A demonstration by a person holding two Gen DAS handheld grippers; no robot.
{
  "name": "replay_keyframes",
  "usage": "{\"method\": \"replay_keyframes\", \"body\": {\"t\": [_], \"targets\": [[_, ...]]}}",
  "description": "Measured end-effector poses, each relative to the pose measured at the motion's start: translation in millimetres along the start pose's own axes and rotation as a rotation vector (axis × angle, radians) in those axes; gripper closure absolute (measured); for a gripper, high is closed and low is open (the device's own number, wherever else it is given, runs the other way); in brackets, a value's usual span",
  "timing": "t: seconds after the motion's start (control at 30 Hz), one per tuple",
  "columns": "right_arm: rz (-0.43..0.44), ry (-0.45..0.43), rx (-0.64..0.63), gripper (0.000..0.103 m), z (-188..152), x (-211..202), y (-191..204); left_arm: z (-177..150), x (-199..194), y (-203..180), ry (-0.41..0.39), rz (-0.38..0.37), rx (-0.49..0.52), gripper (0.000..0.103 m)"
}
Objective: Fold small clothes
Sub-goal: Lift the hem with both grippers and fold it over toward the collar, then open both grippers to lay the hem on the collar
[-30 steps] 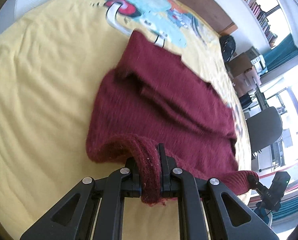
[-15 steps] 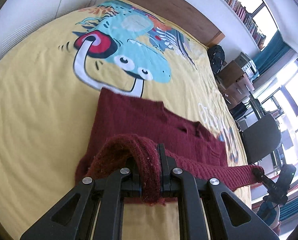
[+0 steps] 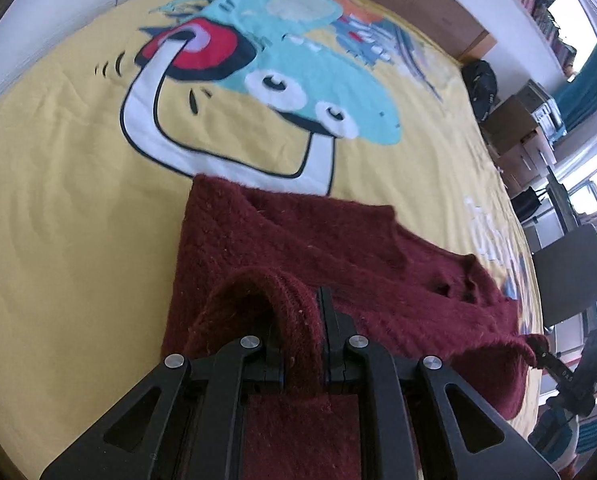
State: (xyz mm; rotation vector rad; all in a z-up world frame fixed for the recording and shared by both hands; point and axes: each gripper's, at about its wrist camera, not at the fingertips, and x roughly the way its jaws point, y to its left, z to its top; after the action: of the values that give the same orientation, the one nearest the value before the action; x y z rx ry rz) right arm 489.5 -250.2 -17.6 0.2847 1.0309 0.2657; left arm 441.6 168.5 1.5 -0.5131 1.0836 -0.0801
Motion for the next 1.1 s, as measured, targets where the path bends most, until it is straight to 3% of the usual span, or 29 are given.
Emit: {"method": "replay_keyframes", "body": {"t": [0.1,0.2,0.27,0.33,0.53,0.6,0.7,0.93,1.1], "targets": [[-0.019,0.014,0.008,0.085,2,12,-1,2,12,6,0.023,0.007,-0.018,0.090],[-0.022,0.014,0.012,0.081,4,16,0,4,17,8,0.037,-0.013,-0.028,0.078],[-0.019,0.016,0.018,0.073,7,18,0,6,15,10,0.033,-0.045,-0.044,0.069],[-0.005,0.014,0.019,0.056,9,18,1,9,13,13,0.034,-0.076,-0.071,0.061],[-0.003,-0.003,-0.004,0.038,16,12,7,14,-1,17,0.025,-0.140,-0.124,0.051],[-0.007,-0.011,-0.005,0.037,17,7,6,15,-8,23,0.012,-0.152,-0.159,0.044],[-0.019,-0.015,-0.016,0.036,18,2,5,17,-19,32,-0.010,-0.155,-0.189,0.043],[-0.019,-0.030,-0.080,0.036,17,-6,14,10,-39,27,-0.047,-0.051,-0.076,0.042],[-0.014,-0.011,-0.131,0.036,5,6,29,-1,-32,4,-0.058,-0.038,0.017,0.042]]}}
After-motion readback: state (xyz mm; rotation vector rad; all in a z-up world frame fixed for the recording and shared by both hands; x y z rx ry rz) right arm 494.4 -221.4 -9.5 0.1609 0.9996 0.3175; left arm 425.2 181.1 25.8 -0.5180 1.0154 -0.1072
